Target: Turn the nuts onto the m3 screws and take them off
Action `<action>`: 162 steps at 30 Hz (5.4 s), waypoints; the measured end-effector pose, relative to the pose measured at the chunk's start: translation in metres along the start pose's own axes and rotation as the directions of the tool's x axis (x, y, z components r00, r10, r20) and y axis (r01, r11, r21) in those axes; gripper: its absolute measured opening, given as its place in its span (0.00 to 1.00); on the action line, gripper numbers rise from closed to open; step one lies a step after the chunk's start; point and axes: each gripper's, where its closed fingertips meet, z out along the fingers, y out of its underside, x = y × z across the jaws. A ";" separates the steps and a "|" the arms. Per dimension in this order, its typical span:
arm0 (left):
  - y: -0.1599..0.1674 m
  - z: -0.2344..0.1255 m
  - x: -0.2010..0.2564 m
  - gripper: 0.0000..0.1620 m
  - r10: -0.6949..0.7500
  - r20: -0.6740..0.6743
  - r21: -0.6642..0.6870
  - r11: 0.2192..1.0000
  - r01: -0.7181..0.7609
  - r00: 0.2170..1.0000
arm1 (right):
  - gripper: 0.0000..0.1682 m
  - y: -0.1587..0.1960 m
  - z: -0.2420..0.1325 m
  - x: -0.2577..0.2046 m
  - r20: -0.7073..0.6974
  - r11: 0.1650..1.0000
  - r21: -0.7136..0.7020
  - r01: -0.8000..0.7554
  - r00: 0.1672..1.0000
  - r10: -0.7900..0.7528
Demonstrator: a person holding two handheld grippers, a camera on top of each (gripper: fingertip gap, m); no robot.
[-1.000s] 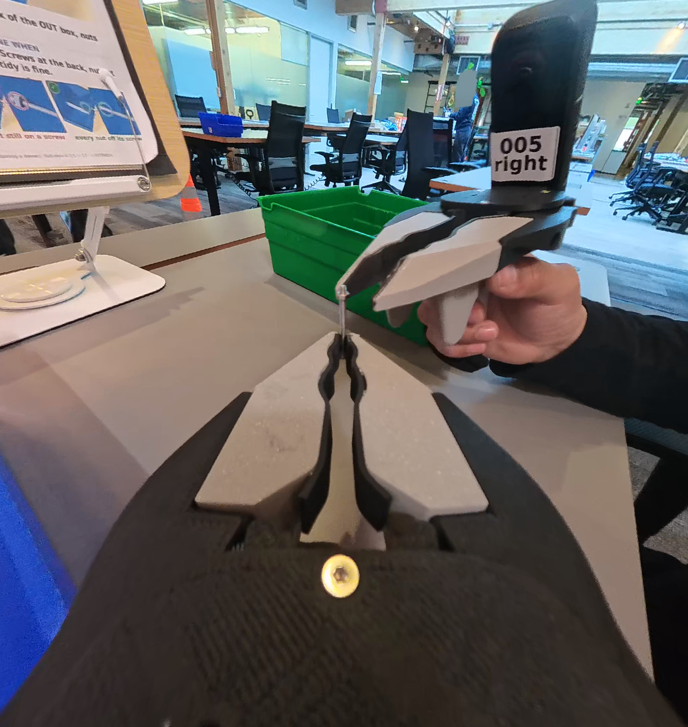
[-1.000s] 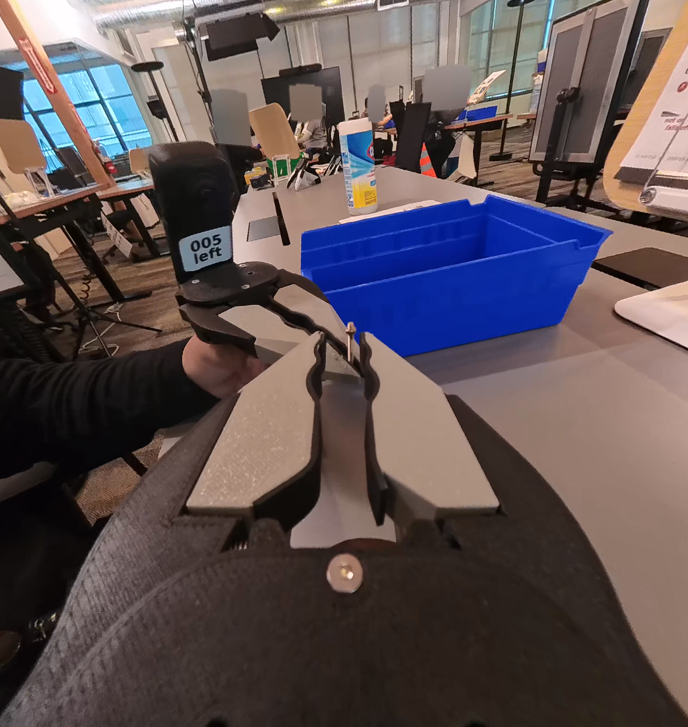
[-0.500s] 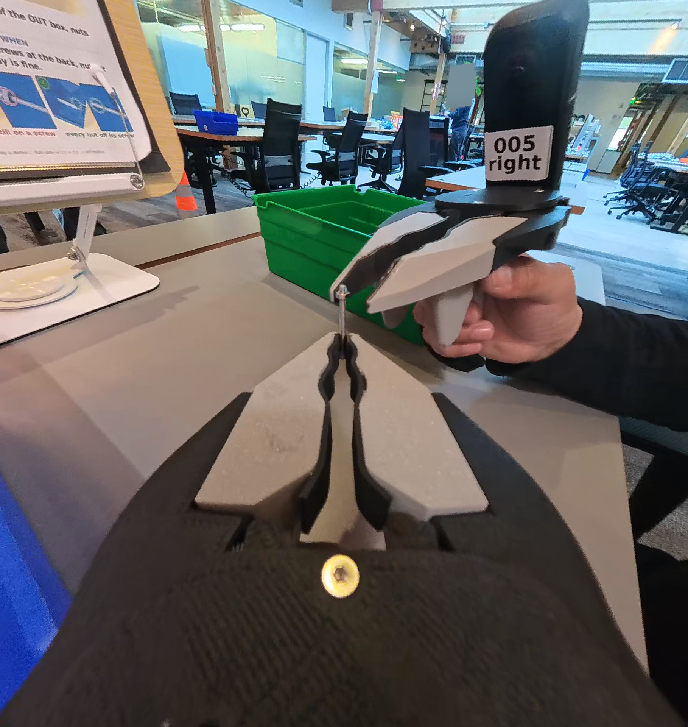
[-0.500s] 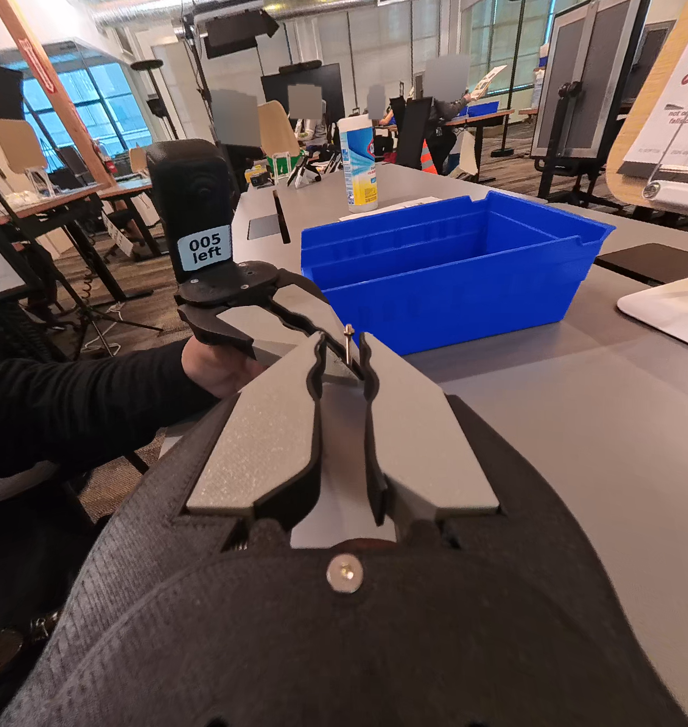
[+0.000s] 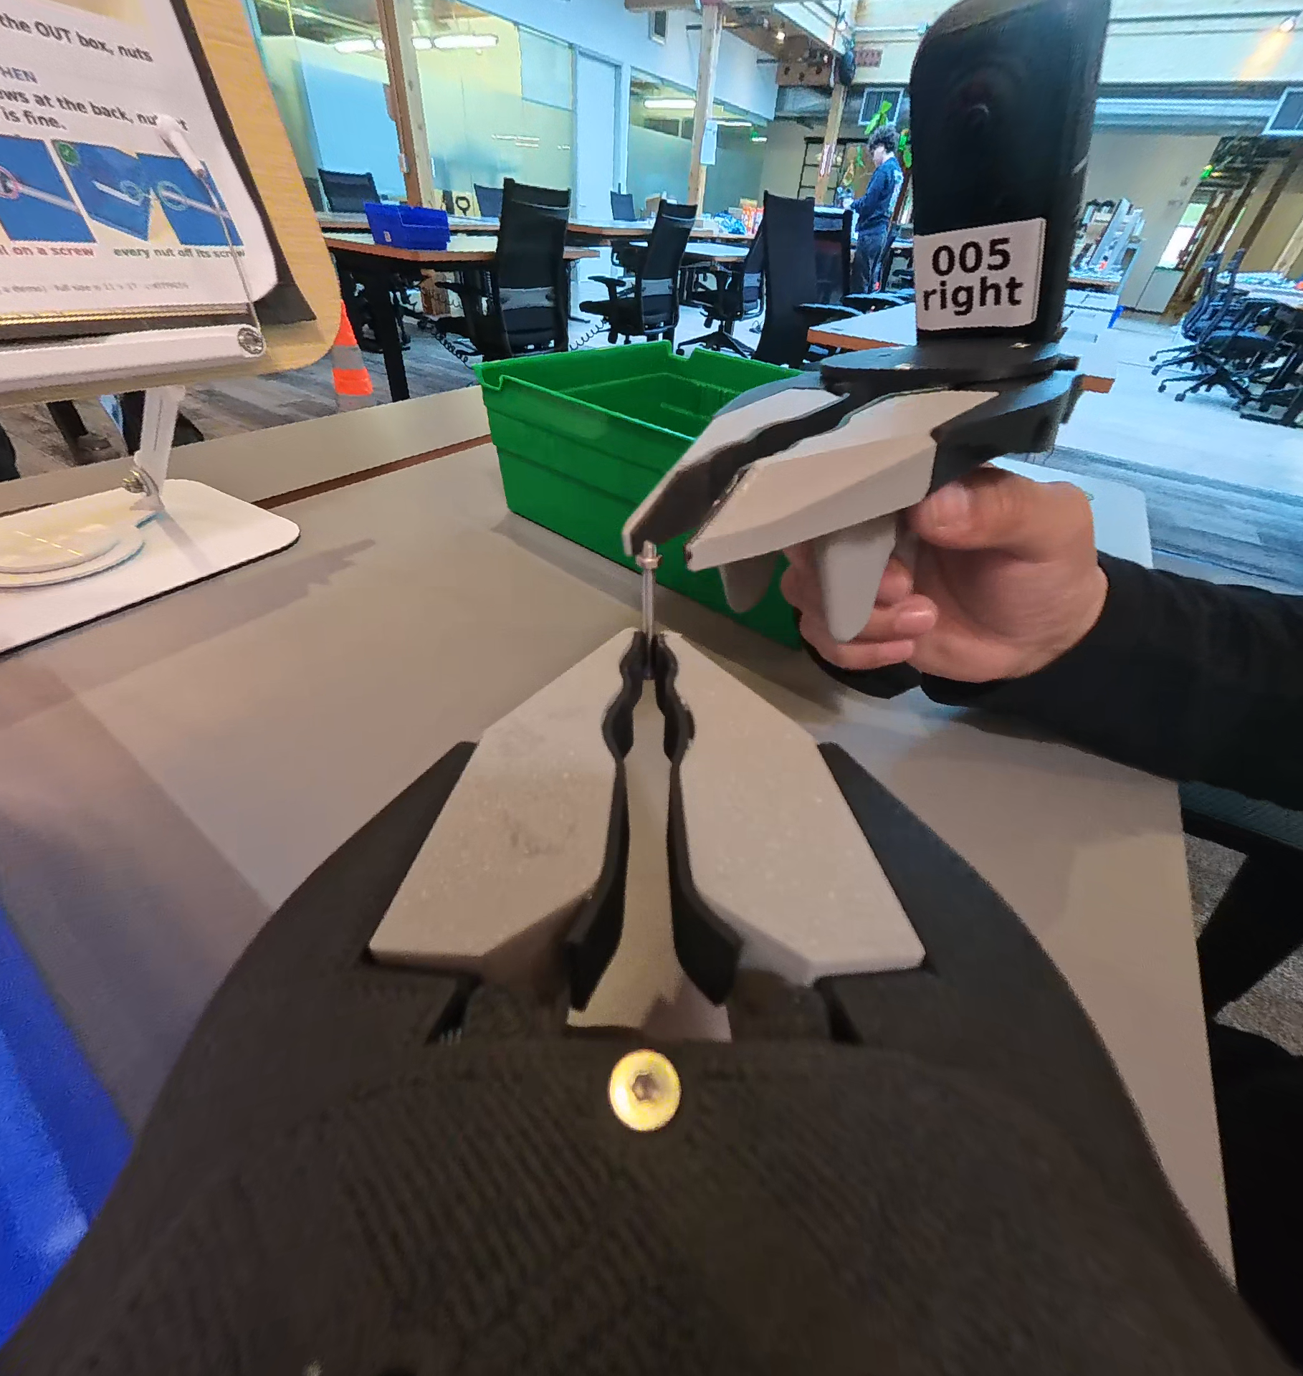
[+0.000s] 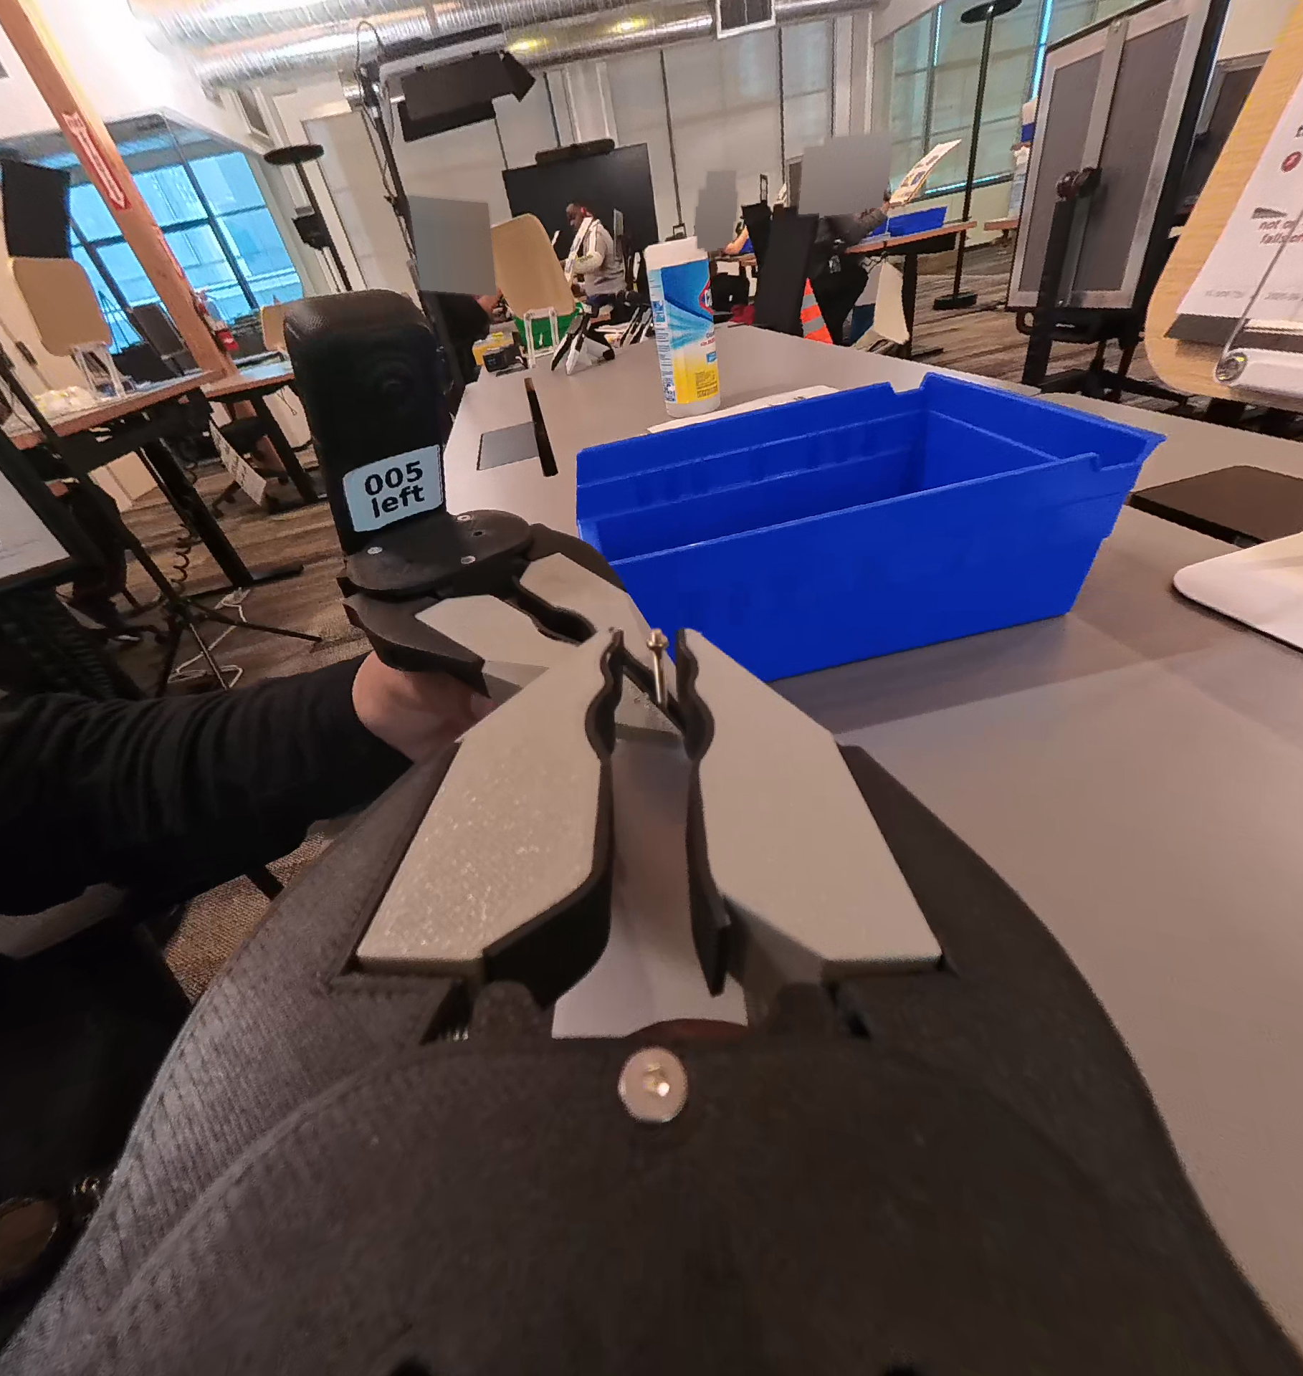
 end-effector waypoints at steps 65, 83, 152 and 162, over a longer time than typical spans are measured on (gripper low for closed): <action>0.000 0.002 0.006 0.00 0.010 -0.020 -0.001 1.000 -0.010 1.000 | 0.08 0.003 0.006 -0.008 0.008 0.999 -0.013 0.038 0.999 -0.037; 0.003 0.005 0.011 0.00 0.041 -0.025 -0.018 0.999 -0.042 0.999 | 0.14 0.010 0.016 -0.013 0.016 0.998 -0.038 0.054 0.998 -0.054; 0.011 0.006 0.007 0.00 0.062 0.004 -0.065 0.996 -0.061 0.998 | 0.13 0.008 0.006 0.000 -0.041 0.996 -0.047 0.080 0.996 -0.081; 0.009 0.003 -0.004 0.00 0.017 0.040 -0.048 0.999 -0.015 0.999 | 0.07 -0.003 -0.008 0.008 -0.055 0.998 -0.004 0.058 0.997 -0.058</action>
